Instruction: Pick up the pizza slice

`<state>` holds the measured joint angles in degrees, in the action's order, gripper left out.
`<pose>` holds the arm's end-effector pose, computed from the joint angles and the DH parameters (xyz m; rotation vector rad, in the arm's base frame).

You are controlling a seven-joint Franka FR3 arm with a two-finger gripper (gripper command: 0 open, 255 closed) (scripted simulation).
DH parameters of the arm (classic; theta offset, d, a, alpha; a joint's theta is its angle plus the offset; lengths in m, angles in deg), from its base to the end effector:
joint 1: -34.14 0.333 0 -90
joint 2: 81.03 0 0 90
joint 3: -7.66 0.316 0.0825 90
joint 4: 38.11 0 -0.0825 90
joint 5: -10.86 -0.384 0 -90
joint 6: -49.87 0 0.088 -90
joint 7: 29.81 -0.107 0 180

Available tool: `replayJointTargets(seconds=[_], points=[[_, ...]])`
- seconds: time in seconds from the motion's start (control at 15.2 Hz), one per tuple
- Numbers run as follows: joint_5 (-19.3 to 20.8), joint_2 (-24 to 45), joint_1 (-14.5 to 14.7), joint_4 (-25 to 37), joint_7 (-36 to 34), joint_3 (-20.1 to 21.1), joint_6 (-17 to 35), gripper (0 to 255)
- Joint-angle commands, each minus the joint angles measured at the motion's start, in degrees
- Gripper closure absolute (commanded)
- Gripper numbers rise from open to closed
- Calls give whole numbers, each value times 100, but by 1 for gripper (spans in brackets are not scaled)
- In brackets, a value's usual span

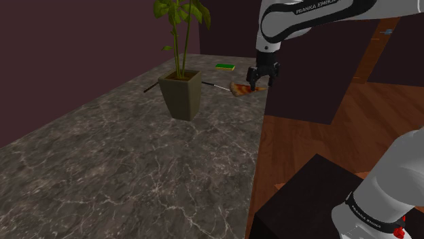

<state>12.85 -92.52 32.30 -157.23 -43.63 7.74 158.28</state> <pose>0.4980 -0.0178 0.5157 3.0833 -0.4050 0.0265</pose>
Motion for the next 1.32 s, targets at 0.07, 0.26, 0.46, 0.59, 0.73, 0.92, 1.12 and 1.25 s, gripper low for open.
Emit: replayJointTargets(seconds=[0.07, 0.26, 0.46, 0.59, 0.73, 0.92, 1.12, 1.25], points=[[110, 646, -18, 569, -160, 27, 146, 0], [226, 1292, -19, 1199, -324, 40, 223, 0], [343, 1953, -10, 1913, -474, 34, 229, 0], [416, 2408, 2, 2446, -563, 19, 189, 0], [482, 2881, 16, 3033, -641, -3, 113, 0], [565, 3633, 39, 4039, -732, -46, -83, 0], [574, 3649, 38, 3832, -759, -49, 138, 0], [580, 3667, 37, 3705, -777, -51, 281, 0]])
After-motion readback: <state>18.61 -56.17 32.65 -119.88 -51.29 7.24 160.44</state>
